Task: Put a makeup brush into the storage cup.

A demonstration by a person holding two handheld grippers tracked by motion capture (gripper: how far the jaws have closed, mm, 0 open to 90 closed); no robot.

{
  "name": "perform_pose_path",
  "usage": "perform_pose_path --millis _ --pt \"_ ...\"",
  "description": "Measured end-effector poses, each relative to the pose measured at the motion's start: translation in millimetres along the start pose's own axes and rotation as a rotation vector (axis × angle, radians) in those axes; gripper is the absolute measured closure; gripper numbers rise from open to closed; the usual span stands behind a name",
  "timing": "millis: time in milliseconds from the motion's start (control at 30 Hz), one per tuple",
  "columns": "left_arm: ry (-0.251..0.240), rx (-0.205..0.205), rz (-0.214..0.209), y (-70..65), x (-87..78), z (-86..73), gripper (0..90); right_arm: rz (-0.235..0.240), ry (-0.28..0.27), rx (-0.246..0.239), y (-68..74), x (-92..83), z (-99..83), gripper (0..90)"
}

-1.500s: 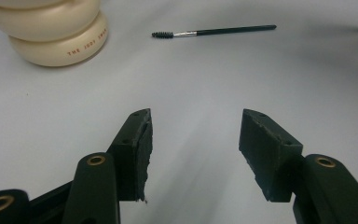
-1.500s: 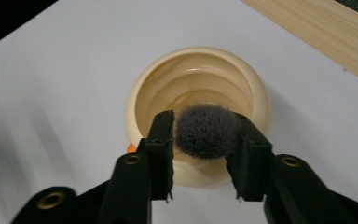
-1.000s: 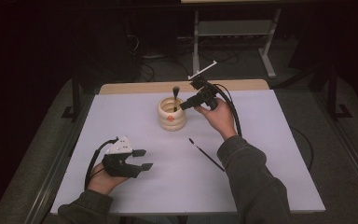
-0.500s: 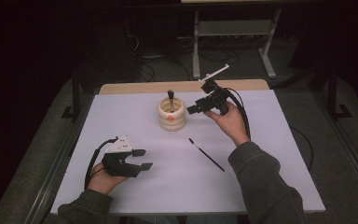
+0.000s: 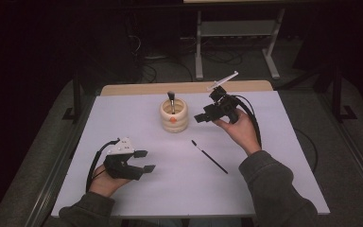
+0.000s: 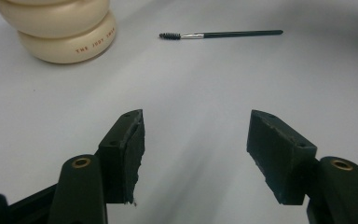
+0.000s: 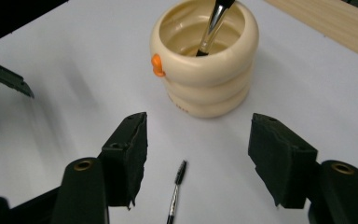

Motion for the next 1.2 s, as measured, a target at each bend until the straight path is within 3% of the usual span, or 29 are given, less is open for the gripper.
perform_pose_path --millis 267,500,533,767,1200 --pt "0.003 -0.004 0.004 -0.5 0.7 0.3 35.2 -0.004 0.004 0.012 -0.7 -7.7 -19.5 35.8" --pt "0.004 -0.003 0.007 0.7 0.2 0.2 34.7 -0.003 -0.004 0.034 -1.2 -12.0 -24.3 35.5" --pt "0.004 -0.001 0.008 0.9 0.0 0.2 34.6 -0.002 -0.008 0.015 -1.8 -12.1 -24.6 35.3" --pt "-0.001 0.0 0.011 0.6 -0.6 1.2 34.3 -0.001 0.006 0.003 6.8 -15.7 -30.5 35.0" --pt "0.0 0.005 0.016 -0.5 -0.3 1.7 33.7 -0.037 0.039 0.011 9.8 -23.2 -51.0 34.7"
Point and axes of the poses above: each handheld gripper's, and its own axes: x roughly forward along the jaws, z roughly out of its top, y roughly to its left, the point moved 6 cm from there along x, roughly forward along the jaws, and after that the axes turned 2 degrees about -y, right-handed, at the moved point
